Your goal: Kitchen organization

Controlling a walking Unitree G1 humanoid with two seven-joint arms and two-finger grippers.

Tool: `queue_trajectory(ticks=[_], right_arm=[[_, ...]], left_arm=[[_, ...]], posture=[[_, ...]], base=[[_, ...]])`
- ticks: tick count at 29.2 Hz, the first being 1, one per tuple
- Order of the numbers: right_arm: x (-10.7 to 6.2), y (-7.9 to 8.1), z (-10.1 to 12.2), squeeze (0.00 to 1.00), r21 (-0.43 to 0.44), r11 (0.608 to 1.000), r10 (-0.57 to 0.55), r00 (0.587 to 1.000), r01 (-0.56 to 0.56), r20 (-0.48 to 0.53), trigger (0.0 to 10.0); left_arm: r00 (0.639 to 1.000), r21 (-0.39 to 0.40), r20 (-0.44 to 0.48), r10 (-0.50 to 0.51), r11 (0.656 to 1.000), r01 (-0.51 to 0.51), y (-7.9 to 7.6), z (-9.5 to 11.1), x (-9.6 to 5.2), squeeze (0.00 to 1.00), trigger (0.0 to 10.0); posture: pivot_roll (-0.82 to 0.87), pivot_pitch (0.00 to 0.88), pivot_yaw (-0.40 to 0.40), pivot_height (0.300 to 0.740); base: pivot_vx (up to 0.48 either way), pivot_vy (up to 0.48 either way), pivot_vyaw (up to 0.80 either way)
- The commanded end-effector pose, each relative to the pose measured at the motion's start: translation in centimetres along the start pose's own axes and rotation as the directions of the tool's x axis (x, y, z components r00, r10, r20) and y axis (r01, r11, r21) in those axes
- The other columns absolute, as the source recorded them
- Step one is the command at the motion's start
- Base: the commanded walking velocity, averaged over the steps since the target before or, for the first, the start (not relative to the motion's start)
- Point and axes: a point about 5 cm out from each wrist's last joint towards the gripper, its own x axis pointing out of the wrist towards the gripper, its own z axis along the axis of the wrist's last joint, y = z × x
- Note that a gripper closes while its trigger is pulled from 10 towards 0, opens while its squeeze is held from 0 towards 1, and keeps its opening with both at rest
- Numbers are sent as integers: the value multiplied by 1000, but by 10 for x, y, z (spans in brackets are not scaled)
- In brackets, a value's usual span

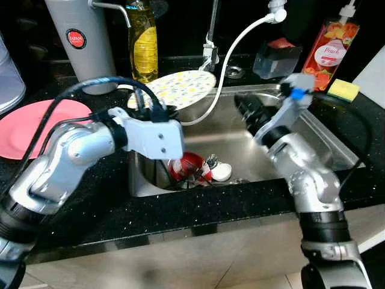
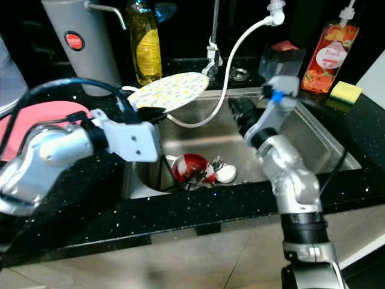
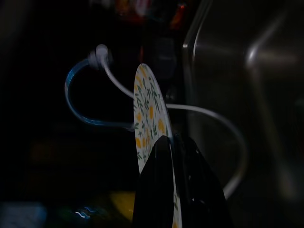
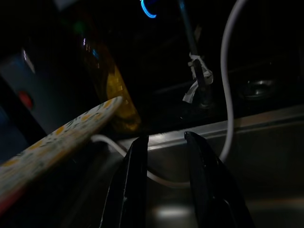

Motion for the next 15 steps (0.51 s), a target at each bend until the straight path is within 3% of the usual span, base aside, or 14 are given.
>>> queue_trajectory(ticks=[1,4,6,7,8,15], right_arm=[[1,-3,-1,0,58,998,-16,1000,17,-12,10000],[0,-2,0,0,65,998,2,1000,0,-25,10000],[0,3,-2,0,172,984,45,998,-38,-35,10000],[0,3,-2,0,172,984,45,998,-38,-35,10000],[-1,6,-3,0,286,956,85,996,-70,-40,10000],[-1,10,2,0,447,887,132,991,-111,-15,10000]], left_arm=[[1000,105,17,-5,994,3,3,0,0,0,10000],[999,143,48,-15,990,8,4,2,2,0,10000],[998,161,59,-21,987,11,4,3,3,0,10000],[998,161,59,-21,987,11,4,3,3,0,10000],[997,179,72,-24,984,11,4,3,5,0,10000],[994,200,104,-34,980,13,-1,3,9,0,10000]], posture=[[91,0,-34,740],[89,0,-31,740],[89,0,-31,740],[89,0,-31,740],[87,0,-32,740],[84,0,-35,740]], base=[[0,0,0],[0,0,0],[0,0,0],[0,0,0],[0,0,0],[0,0,0]])
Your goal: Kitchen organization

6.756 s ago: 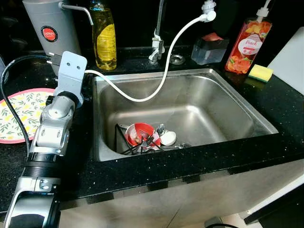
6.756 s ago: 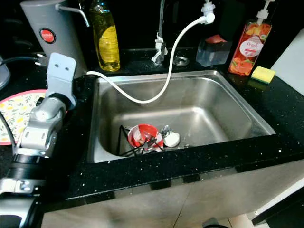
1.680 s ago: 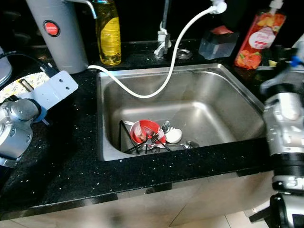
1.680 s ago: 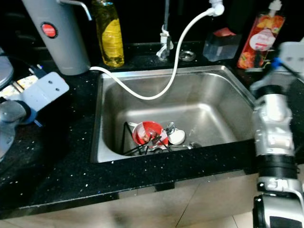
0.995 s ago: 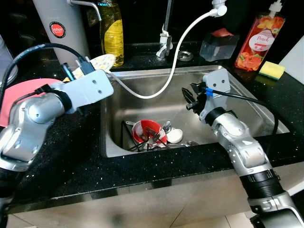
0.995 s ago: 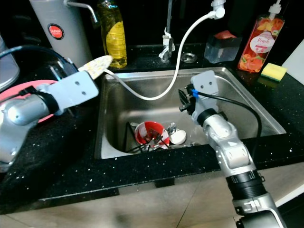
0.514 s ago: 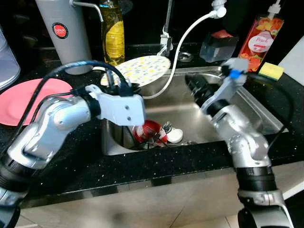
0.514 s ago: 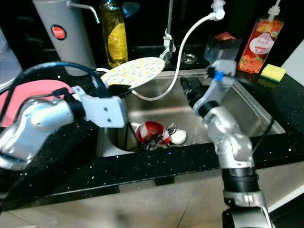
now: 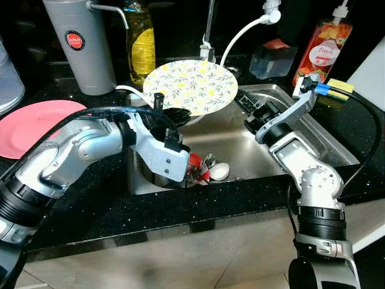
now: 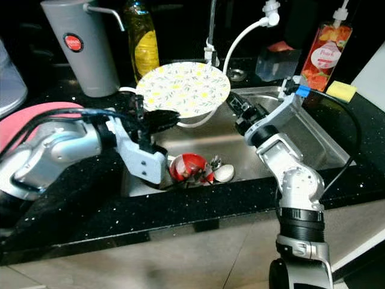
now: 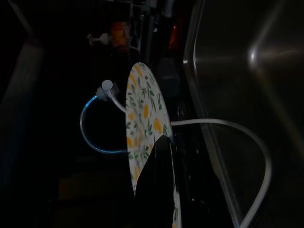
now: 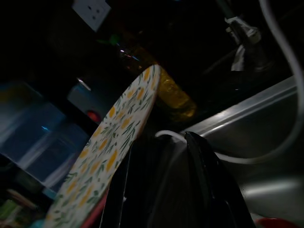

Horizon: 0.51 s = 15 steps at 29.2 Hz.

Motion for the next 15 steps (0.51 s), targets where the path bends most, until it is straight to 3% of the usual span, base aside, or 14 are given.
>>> queue_trajectory(ticks=[1,3,15], right_arm=[[2,6,6,0,38,999,32,999,-32,16,10000],[1,7,12,0,89,994,60,997,-63,38,10000],[-2,6,20,0,159,984,63,995,-75,76,10000]], left_arm=[[1000,25,17,1,1000,-2,1,1,3,0,10000],[1000,37,20,6,999,-7,1,-1,2,0,10000],[998,45,-15,63,997,-63,10,-11,-1,0,10000]], posture=[[84,0,-35,740],[83,0,-35,740],[83,0,-35,740]], base=[[0,0,0],[0,0,0],[0,0,0]])
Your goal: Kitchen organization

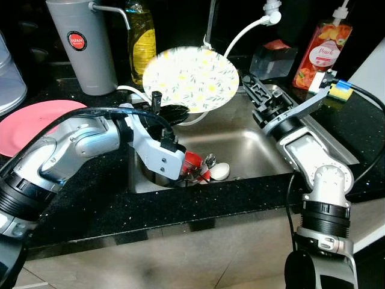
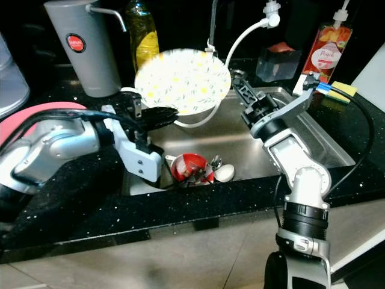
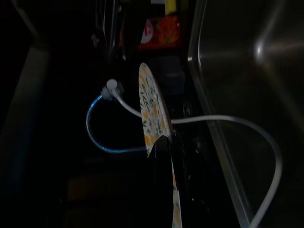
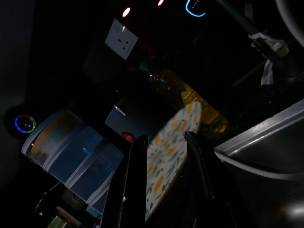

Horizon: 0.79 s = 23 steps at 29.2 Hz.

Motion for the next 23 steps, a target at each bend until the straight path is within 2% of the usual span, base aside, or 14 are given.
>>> queue_trajectory(ticks=[1,6,7,12,23], right_arm=[[-1,-1,1,0,22,1000,-8,1000,8,2,10000],[0,4,-2,0,43,999,19,1000,-18,-14,10000],[2,0,-6,0,48,999,-18,999,20,-38,10000],[2,-9,-12,0,57,996,-70,995,74,-69,10000],[7,4,-23,0,90,996,-5,994,15,-111,10000]], left_arm=[[999,23,9,50,998,-51,11,0,1,0,10000],[998,24,22,59,998,-59,11,2,4,0,10000],[997,24,27,68,997,-69,12,3,5,0,10000],[997,26,37,74,997,-75,12,5,7,0,10000],[996,8,72,57,998,-58,4,14,16,0,10000]], posture=[[83,0,-35,740],[83,0,-35,740],[83,0,-35,740],[79,0,-41,740],[77,0,-40,740]], base=[[0,0,0],[0,0,0],[0,0,0],[0,0,0],[0,0,0]])
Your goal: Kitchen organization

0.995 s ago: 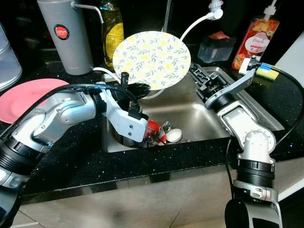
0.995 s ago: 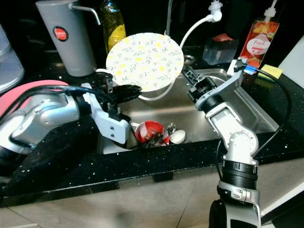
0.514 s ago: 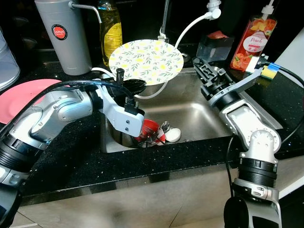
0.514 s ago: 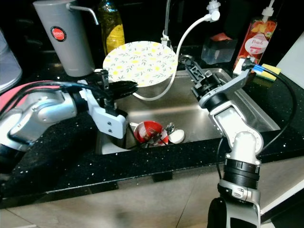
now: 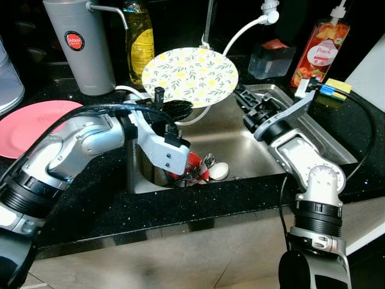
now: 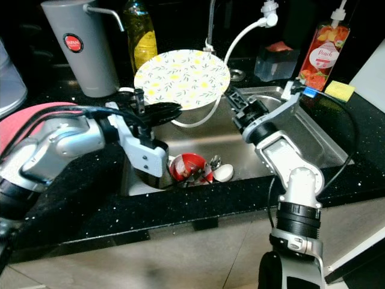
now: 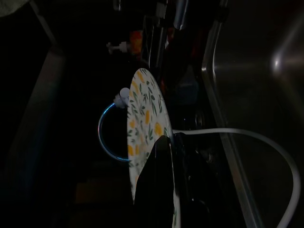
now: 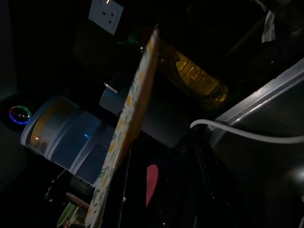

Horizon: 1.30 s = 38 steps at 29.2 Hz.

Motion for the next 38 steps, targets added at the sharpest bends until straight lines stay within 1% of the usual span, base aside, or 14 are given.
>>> queue_trajectory(ticks=[1,3,5,6,7,8,11,15,21,22,25,29,32,38], right_arm=[[3,9,1,0,8,999,43,999,-43,-5,10000],[3,10,2,0,10,999,51,999,-51,-2,10000],[1,7,7,0,1,1000,26,1000,-26,15,10000],[1,7,7,0,1,1000,26,1000,-26,15,10000],[-1,0,12,0,-8,1000,-12,999,13,30,10000],[-3,-3,14,0,-12,1000,-29,999,29,37,10000],[-5,-7,18,0,-19,999,-50,998,51,47,10000],[-6,-6,21,0,-24,999,-47,997,48,56,10000],[-4,-1,17,0,-18,1000,-18,999,19,44,10000],[-2,2,14,0,-8,1000,-3,999,4,34,10000],[-1,5,13,0,6,1000,14,999,-14,31,10000],[3,17,7,0,16,997,73,997,-73,13,10000],[4,21,3,0,20,995,98,995,-98,1,10000],[6,25,-7,0,27,993,116,993,-115,-27,10000]], left_arm=[[999,8,31,-11,1000,11,-2,5,5,0,10000],[999,7,35,-19,1000,19,-5,5,5,0,10000],[1000,16,5,-5,1000,5,-1,-1,3,0,10000],[1000,16,5,-5,1000,5,-1,-1,3,0,10000],[999,33,-31,10,999,-9,4,-8,0,0,10000],[999,39,-44,12,999,-11,6,-11,-2,0,10000],[997,45,-70,16,999,-12,9,-17,-6,0,10000],[995,48,-94,24,999,-19,11,-21,-9,0,10000],[997,42,-78,26,999,-23,9,-18,-5,0,10000],[998,37,-61,22,999,-20,6,-14,-2,0,10000],[999,30,-51,18,999,-16,4,-12,0,0,10000],[1000,15,-27,14,1000,-14,-1,-7,6,0,10000],[1000,11,-16,13,1000,-13,-2,-5,9,0,10000],[1000,1,5,13,1000,-13,-4,0,12,0,10000]], posture=[[77,0,-40,740],[77,0,-40,740],[77,0,-40,740],[77,0,-40,740],[79,0,-42,740],[79,0,-42,740],[79,0,-42,740],[79,0,-42,740],[78,0,-38,740],[76,0,-37,740],[76,0,-37,740],[76,0,-37,740],[72,0,-33,740],[72,0,-33,740]], base=[[0,0,0],[0,0,0],[0,0,0],[0,0,0],[0,0,0],[0,0,0],[0,0,0],[0,0,0],[0,0,0],[0,0,0],[0,0,0],[0,0,0],[0,0,0],[0,0,0]])
